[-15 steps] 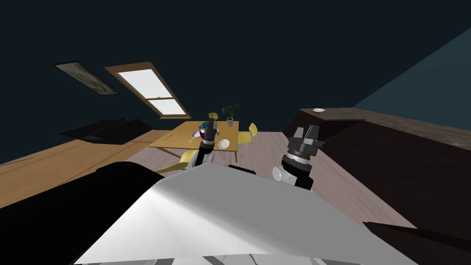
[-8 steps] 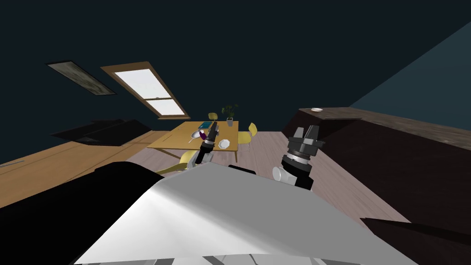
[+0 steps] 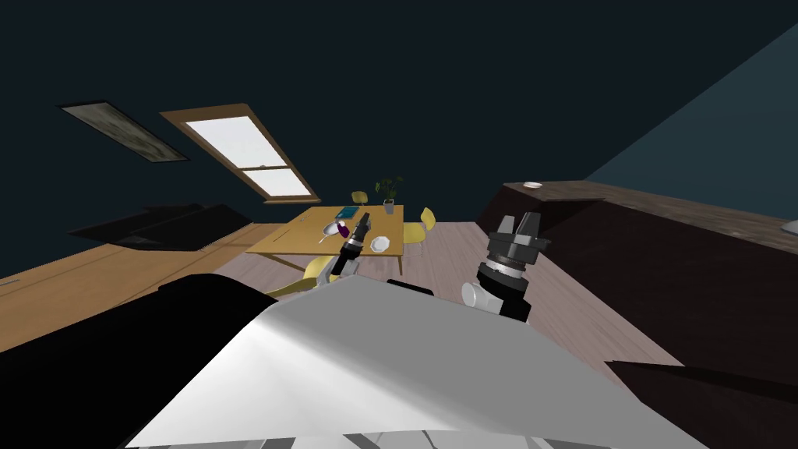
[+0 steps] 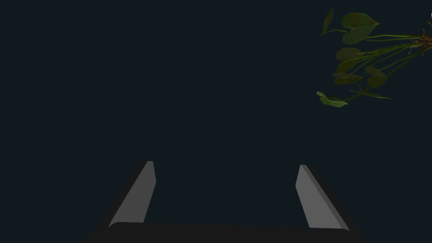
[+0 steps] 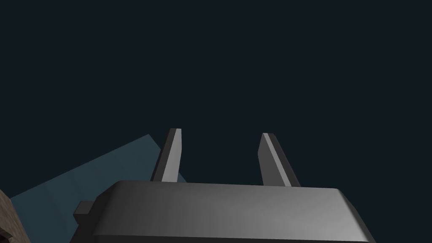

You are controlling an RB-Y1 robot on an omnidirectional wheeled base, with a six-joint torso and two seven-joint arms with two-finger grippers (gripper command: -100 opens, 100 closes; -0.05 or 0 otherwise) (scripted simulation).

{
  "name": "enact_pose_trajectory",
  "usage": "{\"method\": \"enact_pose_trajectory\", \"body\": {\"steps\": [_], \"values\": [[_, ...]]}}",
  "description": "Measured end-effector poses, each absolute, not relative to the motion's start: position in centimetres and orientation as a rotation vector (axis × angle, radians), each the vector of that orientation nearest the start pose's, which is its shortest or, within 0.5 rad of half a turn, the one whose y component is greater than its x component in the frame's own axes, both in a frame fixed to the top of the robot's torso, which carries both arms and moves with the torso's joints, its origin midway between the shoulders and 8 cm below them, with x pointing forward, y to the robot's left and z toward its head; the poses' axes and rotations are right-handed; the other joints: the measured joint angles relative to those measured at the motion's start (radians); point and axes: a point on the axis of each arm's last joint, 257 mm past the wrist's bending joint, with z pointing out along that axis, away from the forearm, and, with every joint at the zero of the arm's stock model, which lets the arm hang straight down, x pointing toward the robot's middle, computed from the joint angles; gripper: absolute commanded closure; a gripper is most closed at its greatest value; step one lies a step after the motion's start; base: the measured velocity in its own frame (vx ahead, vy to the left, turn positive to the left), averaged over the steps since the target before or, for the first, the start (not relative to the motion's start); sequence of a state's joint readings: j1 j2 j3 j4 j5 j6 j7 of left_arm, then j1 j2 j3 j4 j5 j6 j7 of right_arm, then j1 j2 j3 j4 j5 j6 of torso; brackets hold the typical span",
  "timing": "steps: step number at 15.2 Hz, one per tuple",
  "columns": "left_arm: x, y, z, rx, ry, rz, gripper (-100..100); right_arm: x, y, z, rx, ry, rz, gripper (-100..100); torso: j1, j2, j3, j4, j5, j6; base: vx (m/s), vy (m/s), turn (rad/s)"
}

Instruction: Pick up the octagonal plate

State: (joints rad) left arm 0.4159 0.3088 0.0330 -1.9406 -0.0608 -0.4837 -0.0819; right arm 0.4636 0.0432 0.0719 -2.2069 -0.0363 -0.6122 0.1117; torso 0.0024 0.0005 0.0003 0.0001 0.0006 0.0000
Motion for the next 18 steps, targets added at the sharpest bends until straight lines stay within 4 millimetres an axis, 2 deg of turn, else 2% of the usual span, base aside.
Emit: {"method": "enact_pose_trajectory", "body": {"steps": [3,5,7,14,18], "values": [[41.1,30.8,-12.5,-0.583,1.124,-1.032,-100,34.3,-26.0,2.5,0.625,0.529,1.317,0,-0.001,0.000,0.000,0.000,0.000,0.000,-0.010,0.018,-0.035],[41.7,31.7,-14.6,-0.625,1.157,-1.007,-100,34.3,-26.0,2.5,0.625,0.529,1.317,0,0.000,0.000,0.000,0.000,0.000,0.000,-0.014,0.035,-0.073],[42.2,33.4,-16.3,-0.668,1.188,-0.980,-100,34.3,-26.0,2.5,0.625,0.529,1.317,0,0.001,0.000,0.000,0.000,0.000,0.000,-0.015,0.035,-0.031],[42.6,36.7,-22.8,-0.821,1.269,-0.897,-100,34.3,-26.0,2.5,0.625,0.529,1.317,0,0.000,0.000,0.000,0.000,0.000,0.000,-0.010,0.026,-0.037],[42.5,38.2,-25.3,-0.886,1.297,-0.864,-100,34.3,-26.0,2.5,0.625,0.529,1.317,0,-0.001,0.000,0.000,0.000,0.000,0.000,-0.005,0.017,-0.027]]}}
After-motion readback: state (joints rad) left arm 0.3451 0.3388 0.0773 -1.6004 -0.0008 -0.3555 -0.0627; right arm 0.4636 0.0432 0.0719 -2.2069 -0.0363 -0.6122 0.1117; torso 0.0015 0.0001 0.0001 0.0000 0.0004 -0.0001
